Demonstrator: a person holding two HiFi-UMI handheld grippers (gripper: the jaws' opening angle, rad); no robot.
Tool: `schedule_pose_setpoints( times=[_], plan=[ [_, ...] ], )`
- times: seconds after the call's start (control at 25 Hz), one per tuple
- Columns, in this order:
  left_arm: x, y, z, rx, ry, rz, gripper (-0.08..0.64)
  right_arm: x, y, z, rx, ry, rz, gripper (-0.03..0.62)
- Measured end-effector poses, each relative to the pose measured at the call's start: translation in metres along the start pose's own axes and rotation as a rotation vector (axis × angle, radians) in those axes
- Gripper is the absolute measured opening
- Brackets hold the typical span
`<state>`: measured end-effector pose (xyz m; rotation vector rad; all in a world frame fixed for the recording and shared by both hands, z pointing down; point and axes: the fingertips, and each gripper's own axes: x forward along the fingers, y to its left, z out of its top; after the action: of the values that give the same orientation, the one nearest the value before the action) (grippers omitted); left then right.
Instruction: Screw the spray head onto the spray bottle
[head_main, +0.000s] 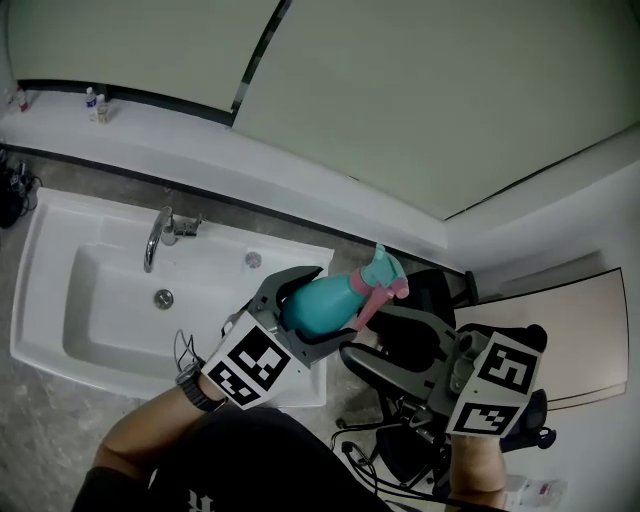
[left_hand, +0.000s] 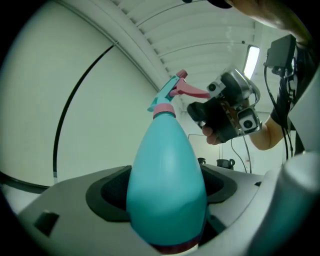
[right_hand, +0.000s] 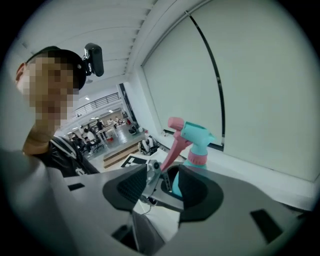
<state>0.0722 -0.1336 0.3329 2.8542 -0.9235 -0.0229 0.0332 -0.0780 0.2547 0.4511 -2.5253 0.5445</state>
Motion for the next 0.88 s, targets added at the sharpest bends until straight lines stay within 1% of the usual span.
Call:
schedule_pose_setpoints(
  times=[0.04, 0.12, 0.16, 0.24, 0.28, 0.36, 0.4, 0.48, 0.6, 0.64, 0.68, 0.76, 0.88],
  plan=[
    [-0.001, -0.002, 0.003, -0.010, -0.008, -0.022, 0.403, -0.004, 0.007, -0.002, -0.027, 0.011, 0.059, 0.189],
    [-0.005, -0.006, 0.008, -0.029, -0.021, -0.068, 0.403, -0.024, 0.021, 0.001, -0.130, -0.004, 0.173, 0.189],
    [-0.008, -0.009, 0.011, -0.037, -0.027, -0.092, 0.403, -0.038, 0.022, 0.005, -0.192, -0.035, 0.204, 0.189],
    [-0.015, -0.014, 0.016, -0.041, -0.032, -0.139, 0.403, -0.069, 0.012, 0.015, -0.287, -0.147, 0.219, 0.189],
    [-0.019, -0.016, 0.017, -0.039, -0.030, -0.162, 0.403, -0.082, 0.004, 0.021, -0.311, -0.226, 0.225, 0.189],
    [-0.022, -0.023, 0.022, -0.030, -0.024, -0.207, 0.403, -0.098, -0.010, 0.033, -0.319, -0.372, 0.255, 0.189],
    [-0.022, -0.027, 0.026, -0.023, -0.020, -0.225, 0.403, -0.100, -0.018, 0.037, -0.315, -0.421, 0.274, 0.190],
    [-0.018, -0.036, 0.035, 0.000, -0.013, -0.250, 0.403, -0.096, -0.032, 0.043, -0.296, -0.480, 0.317, 0.190],
    [-0.017, -0.044, 0.041, 0.033, -0.008, -0.262, 0.403, -0.079, -0.031, 0.050, -0.247, -0.503, 0.424, 0.236],
    [-0.019, -0.046, 0.042, 0.036, -0.010, -0.263, 0.403, -0.073, -0.023, 0.050, -0.246, -0.498, 0.456, 0.250],
    [-0.020, -0.048, 0.043, 0.038, -0.014, -0.266, 0.403, -0.068, -0.013, 0.049, -0.260, -0.489, 0.476, 0.250],
    [-0.021, -0.052, 0.045, 0.051, -0.017, -0.272, 0.403, -0.062, 0.005, 0.049, -0.313, -0.467, 0.483, 0.250],
    [-0.017, -0.050, 0.049, 0.093, -0.008, -0.260, 0.403, -0.057, 0.015, 0.058, -0.374, -0.449, 0.436, 0.250]
  ],
)
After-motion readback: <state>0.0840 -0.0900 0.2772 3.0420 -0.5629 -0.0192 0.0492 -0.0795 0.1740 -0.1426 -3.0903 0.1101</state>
